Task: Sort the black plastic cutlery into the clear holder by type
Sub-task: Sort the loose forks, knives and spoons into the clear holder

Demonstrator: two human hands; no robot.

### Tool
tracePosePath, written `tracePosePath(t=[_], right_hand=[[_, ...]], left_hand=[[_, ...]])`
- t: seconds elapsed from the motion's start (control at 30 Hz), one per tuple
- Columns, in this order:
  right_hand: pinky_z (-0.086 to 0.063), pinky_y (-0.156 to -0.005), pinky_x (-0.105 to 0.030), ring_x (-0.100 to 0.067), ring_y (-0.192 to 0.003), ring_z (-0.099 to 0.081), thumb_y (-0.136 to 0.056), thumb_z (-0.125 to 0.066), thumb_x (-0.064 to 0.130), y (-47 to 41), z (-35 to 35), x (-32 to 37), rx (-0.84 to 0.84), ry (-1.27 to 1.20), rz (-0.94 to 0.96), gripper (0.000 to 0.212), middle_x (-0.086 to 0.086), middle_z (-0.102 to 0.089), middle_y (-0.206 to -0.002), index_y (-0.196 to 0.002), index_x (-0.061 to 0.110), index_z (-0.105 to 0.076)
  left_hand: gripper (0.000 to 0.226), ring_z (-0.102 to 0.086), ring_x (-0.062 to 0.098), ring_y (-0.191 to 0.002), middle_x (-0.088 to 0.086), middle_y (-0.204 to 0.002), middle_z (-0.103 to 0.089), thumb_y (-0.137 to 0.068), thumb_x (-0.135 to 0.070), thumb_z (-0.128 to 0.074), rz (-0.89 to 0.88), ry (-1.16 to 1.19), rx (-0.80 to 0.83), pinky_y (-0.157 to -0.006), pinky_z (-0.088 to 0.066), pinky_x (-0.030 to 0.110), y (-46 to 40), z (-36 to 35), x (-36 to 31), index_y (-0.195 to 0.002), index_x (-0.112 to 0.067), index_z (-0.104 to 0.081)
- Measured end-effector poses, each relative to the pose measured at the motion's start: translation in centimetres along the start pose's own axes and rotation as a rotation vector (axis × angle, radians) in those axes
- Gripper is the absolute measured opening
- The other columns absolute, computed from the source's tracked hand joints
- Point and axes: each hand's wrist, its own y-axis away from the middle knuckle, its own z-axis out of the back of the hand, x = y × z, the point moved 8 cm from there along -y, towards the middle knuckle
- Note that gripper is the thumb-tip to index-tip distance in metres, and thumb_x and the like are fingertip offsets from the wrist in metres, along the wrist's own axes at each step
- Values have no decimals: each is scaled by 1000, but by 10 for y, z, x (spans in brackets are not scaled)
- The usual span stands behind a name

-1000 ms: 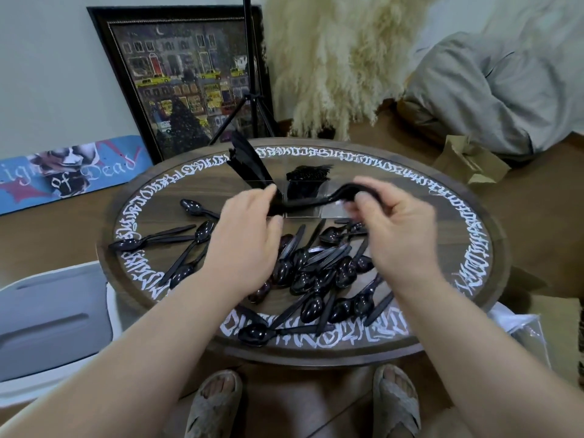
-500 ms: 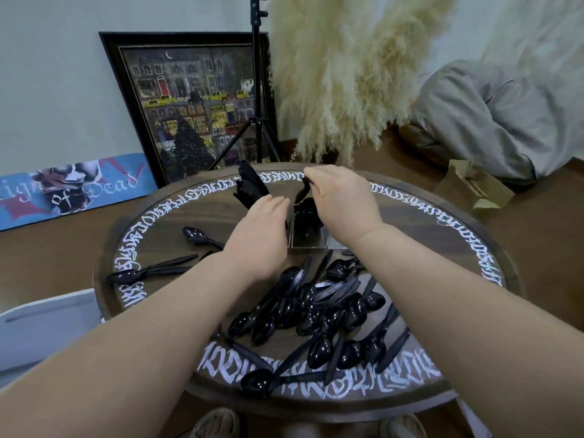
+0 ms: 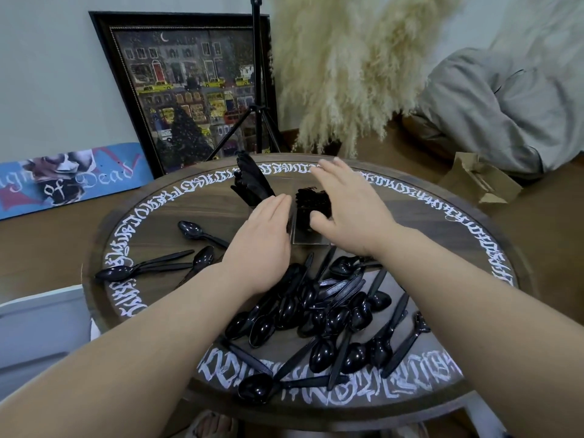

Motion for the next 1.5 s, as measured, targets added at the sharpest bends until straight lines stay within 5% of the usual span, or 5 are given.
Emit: tracePosePath(t=[0.17, 0.37, 0.8, 1.27, 1.5], right_hand=[[-19, -117, -35, -18, -146, -15, -90, -52, 52, 16, -3, -29, 44, -109, -166, 80, 0, -16, -160, -152, 17, -17], [-29, -108, -29, -18, -136, -36, -95, -52, 39, 14, 6, -24, -34, -104, -138, 60, -2, -42, -148, -147, 14, -34], [-20, -106, -17, -9, -138, -30, -93, -56, 29, 59, 16, -31, -189, -266, -241, 55, 5, -36, -150, -144, 17, -40], [-41, -102, -36, -18, -126, -46, -95, -53, 24, 117, -46, 36, 199, -191, -124, 43, 3, -50, -135, -137, 23, -49], [-30, -107, -30, -20, -131, -35, -94, -54, 32, 99, -69, 76, 224, -148, -5, 51, 3, -44, -143, -142, 23, -41]], left_hand=[[69, -3, 11, -146, 1, -161, -6, -99, -22, -44, -2, 45, -34, -108, 1, 12, -4, 8, -10, -153, -10, -3], [71, -3, 12, -147, 0, -161, -4, -98, -26, -44, 6, 35, 67, -115, -12, 25, -12, -7, -12, -153, -11, -2], [66, -8, 9, -146, -1, -160, -12, -98, -22, -45, -26, 42, 18, -111, -7, 16, 17, 0, -17, -153, -13, -9], [61, -18, 18, -144, -1, -155, -24, -93, -39, -54, 146, -59, 196, -117, -18, 32, 110, -3, 34, -148, -23, -31], [83, -1, 28, -146, 5, -158, -14, -82, -56, -61, 435, -227, 132, -116, -18, 51, 128, 6, 105, -149, -26, -24]])
